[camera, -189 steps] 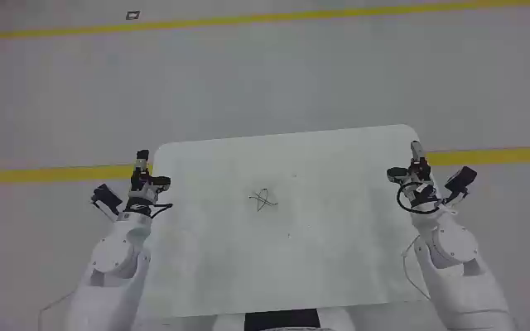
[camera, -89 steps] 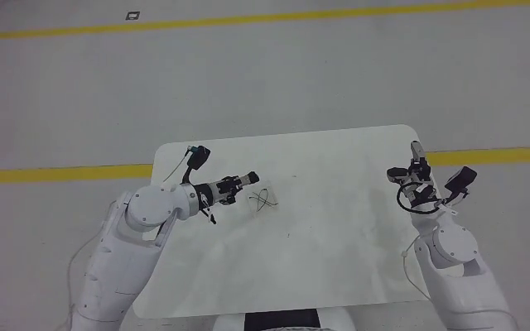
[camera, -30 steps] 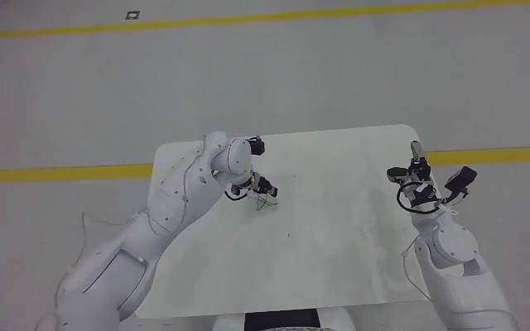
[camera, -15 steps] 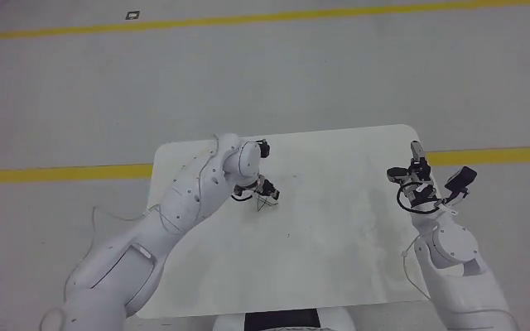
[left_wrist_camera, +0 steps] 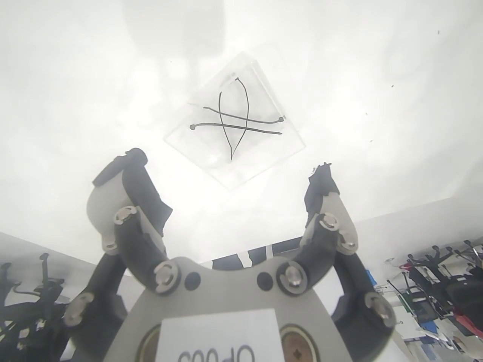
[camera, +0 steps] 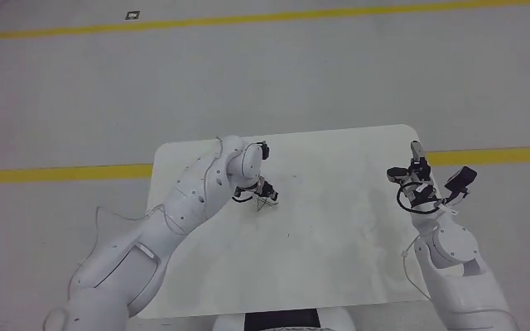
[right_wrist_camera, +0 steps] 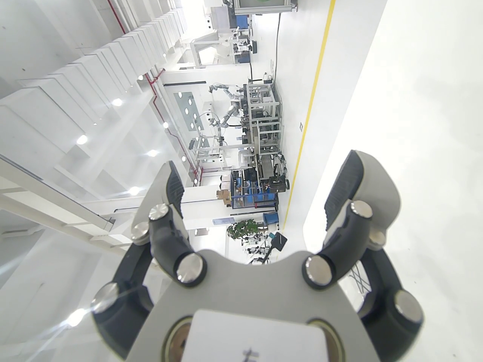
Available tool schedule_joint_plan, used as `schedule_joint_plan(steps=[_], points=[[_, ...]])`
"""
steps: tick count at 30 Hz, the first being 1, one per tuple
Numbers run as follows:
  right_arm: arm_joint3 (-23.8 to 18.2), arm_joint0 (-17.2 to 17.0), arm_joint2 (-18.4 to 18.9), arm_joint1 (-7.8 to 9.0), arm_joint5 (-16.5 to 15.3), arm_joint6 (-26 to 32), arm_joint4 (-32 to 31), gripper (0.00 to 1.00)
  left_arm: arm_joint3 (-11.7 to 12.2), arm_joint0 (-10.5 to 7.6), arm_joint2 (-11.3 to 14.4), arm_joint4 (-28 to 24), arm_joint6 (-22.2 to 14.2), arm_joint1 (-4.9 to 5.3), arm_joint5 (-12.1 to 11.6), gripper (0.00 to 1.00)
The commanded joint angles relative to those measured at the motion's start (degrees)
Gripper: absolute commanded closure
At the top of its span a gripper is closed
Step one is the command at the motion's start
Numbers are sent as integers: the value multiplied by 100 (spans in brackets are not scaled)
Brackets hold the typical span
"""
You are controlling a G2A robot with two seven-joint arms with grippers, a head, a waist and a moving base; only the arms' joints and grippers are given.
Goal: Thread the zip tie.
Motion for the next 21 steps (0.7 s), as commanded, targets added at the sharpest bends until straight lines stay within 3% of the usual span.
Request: schedule_joint_plan(steps=[1, 7, 21], points=[[0, 0, 0, 0, 0, 0, 0, 0, -3, -2, 2, -2, 1, 2, 0, 0], [0, 0, 0, 0, 0, 0, 0, 0, -75, 39, 2, -31, 119, 0, -54, 0], [0, 0, 0, 0, 0, 0, 0, 0, 30, -1, -35, -19, -6, -60, 0, 0]])
